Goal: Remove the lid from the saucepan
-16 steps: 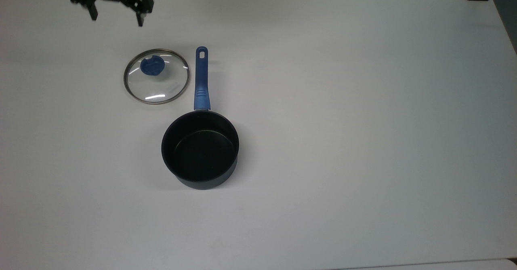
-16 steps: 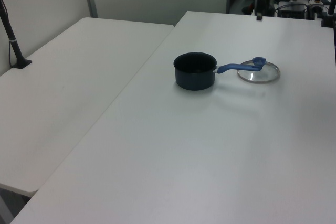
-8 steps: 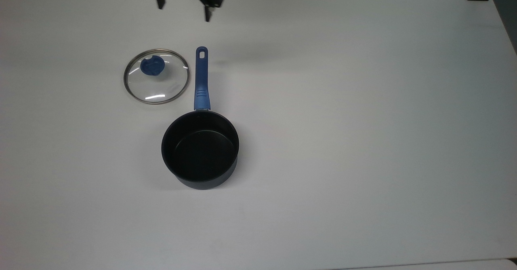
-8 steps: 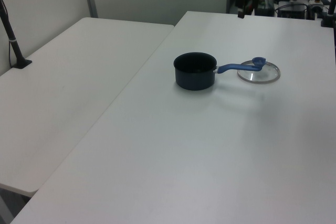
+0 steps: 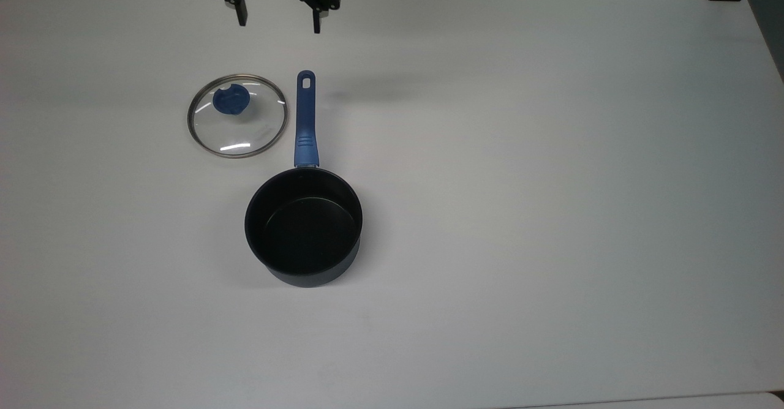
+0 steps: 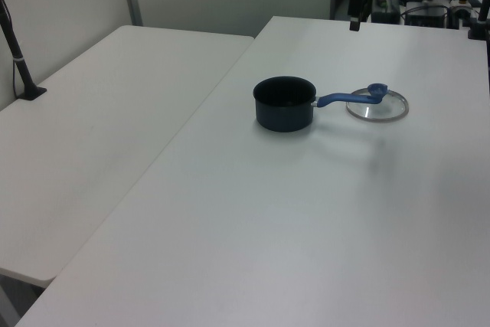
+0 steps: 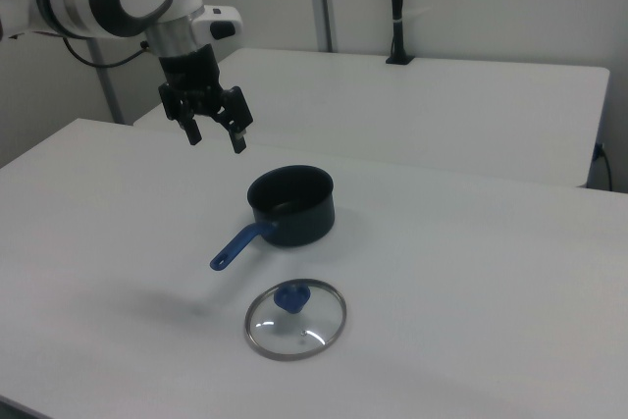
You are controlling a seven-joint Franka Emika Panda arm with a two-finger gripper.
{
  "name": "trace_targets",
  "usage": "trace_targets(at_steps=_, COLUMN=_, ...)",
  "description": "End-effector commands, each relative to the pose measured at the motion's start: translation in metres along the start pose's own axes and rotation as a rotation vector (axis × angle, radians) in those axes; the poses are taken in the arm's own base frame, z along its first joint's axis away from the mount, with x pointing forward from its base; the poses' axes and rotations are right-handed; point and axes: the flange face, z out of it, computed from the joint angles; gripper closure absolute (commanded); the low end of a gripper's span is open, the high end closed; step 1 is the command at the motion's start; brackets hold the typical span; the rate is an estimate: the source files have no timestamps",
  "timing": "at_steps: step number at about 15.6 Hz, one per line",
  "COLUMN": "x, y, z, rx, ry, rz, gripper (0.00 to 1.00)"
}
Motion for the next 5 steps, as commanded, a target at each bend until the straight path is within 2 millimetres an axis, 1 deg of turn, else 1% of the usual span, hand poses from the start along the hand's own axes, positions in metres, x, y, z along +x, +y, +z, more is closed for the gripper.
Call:
trace_targets(at_steps=1, x=-0.0006, y=0.0096, z=-0.0114, rx=0.005, ry=0.002, rz=-0.026, gripper=0.00)
trace_targets(at_steps=5, x=-0.0006, y=0.0092, z=-0.0114, rx=0.009, ry=0.002, rz=-0.020, gripper=0.00)
